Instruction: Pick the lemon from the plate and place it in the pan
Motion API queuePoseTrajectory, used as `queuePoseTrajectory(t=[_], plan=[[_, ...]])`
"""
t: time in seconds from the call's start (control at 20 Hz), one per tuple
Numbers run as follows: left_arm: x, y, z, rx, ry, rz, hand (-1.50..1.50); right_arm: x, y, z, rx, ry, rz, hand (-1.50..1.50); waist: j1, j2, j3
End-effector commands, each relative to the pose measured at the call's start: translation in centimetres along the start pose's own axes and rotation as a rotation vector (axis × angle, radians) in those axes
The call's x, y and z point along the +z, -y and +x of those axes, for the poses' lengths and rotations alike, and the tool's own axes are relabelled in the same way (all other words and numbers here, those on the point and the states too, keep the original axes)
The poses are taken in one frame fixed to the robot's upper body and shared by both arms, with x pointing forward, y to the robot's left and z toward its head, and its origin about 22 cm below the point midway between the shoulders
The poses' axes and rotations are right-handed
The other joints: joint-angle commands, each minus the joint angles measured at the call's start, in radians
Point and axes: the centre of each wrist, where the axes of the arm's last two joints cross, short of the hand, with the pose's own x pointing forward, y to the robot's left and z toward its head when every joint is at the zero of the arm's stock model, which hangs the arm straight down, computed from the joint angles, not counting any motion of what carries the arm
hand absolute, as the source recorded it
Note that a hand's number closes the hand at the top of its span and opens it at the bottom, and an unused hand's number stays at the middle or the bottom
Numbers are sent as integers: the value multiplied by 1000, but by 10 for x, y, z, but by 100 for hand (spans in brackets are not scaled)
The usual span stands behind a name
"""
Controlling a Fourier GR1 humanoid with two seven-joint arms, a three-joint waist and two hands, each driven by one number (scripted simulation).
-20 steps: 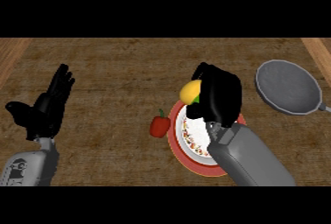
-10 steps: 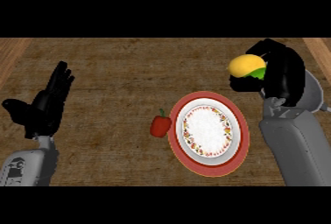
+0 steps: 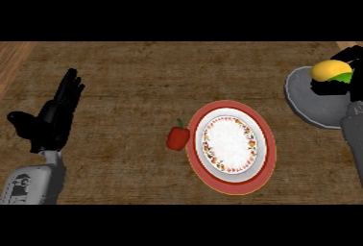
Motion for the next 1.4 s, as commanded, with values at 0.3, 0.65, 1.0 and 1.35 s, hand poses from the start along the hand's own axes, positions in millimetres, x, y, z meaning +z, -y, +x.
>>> queuePoseTrajectory(t=[0.3,0.65,1.0,1.35], plan=[[-10,30,6,0,17,-43,0,-41,-22,-81,71,-67,-39,150,23,10,2],[-19,16,20,9,25,-44,0,-38,-31,-103,-60,-172,70,-150,46,17,4],[-17,14,15,12,29,-48,0,-21,-37,-137,-249,-186,286,-150,46,20,6],[-10,18,-1,15,8,-14,0,-24,-24,-150,-438,-75,70,-150,15,10,5]])
